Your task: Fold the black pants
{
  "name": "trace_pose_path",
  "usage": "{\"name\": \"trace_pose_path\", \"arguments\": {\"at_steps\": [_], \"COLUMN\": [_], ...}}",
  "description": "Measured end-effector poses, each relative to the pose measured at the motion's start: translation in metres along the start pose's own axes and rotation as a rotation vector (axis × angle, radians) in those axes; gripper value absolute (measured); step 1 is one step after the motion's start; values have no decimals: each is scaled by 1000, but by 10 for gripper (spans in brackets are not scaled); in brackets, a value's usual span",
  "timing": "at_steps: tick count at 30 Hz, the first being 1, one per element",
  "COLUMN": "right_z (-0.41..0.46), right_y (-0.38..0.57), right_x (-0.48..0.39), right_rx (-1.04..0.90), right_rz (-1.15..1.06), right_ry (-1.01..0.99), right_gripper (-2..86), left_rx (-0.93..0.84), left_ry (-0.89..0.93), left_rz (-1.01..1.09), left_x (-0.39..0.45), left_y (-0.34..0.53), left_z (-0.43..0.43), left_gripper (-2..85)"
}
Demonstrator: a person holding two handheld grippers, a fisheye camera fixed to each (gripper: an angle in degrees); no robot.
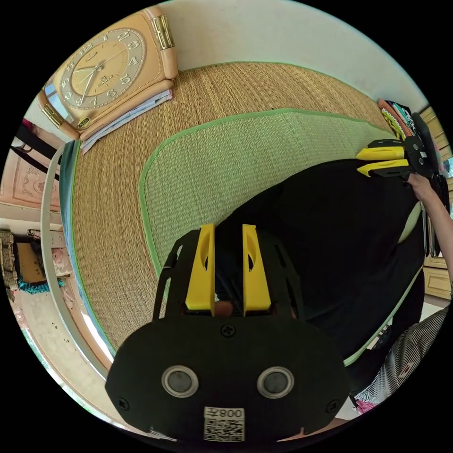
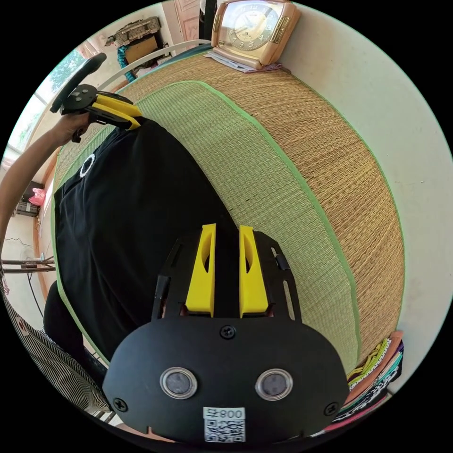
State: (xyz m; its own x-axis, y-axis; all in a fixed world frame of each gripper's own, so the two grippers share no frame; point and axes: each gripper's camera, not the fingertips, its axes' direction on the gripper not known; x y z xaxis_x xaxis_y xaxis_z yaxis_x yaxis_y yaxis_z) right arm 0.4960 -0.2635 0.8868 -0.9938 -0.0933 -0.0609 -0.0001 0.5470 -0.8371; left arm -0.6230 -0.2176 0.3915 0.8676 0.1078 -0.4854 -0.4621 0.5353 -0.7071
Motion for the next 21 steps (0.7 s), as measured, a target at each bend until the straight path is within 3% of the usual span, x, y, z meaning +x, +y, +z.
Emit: {"name": "trace_pose_path", "arguments": {"at_steps": [4, 21], "right_z": [-12, -66], "right_y": [-6, -18], "right_x": [-6, -53], "right_rx": [14, 11], "right_rz": [3, 48], "right_ry": [-15, 6], "right_gripper": [80, 9], "left_rx": [-10, 31], "left_ry": [60, -41], "left_rz": [-31, -20], "left_x": [-12, 9], "left_y": [0, 29], "left_z": [-12, -74], "left_gripper": [79, 10]}}
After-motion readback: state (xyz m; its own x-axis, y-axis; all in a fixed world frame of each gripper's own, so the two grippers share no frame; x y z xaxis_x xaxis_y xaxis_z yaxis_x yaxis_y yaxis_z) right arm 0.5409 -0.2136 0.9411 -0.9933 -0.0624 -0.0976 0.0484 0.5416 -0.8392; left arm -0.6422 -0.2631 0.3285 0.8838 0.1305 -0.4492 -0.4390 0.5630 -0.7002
